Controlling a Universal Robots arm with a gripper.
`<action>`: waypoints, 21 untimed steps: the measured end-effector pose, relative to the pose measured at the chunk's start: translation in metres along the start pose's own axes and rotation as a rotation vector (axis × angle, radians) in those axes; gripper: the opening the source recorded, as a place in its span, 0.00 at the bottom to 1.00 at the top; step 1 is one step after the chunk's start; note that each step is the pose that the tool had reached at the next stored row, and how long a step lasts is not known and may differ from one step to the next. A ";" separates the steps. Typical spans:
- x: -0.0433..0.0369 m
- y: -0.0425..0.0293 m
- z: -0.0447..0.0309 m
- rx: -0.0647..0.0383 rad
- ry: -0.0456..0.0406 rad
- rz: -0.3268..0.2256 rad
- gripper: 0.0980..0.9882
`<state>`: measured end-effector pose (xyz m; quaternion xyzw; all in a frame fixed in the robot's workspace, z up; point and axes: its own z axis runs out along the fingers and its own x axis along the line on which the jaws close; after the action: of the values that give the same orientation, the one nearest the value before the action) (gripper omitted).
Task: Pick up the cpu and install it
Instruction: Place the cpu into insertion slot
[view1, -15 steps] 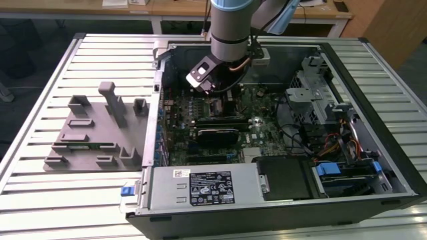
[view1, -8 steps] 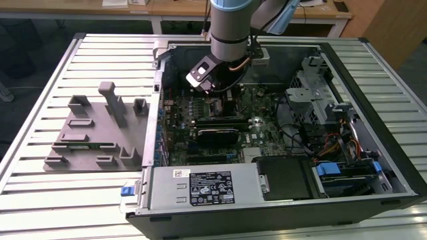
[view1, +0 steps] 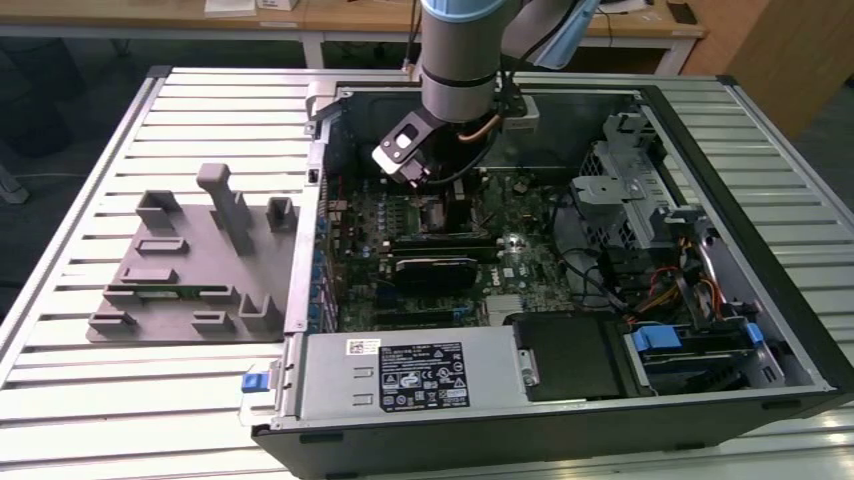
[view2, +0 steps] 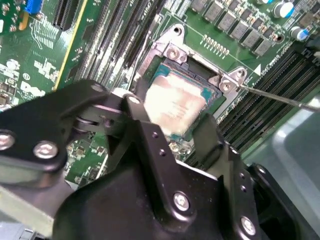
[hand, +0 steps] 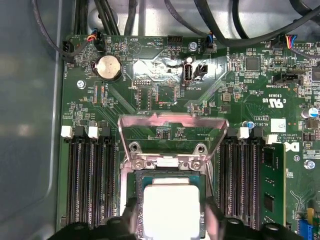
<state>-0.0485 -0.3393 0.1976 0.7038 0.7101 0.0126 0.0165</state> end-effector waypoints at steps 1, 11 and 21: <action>0.0000 0.0000 0.0000 0.000 0.0000 0.000 0.58; 0.0071 -0.0028 0.0043 0.000 -0.0051 0.000 0.65; 0.0071 -0.0029 0.0053 -0.001 -0.0074 0.000 0.65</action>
<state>-0.0512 -0.3323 0.1922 0.7039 0.7100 0.0103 0.0195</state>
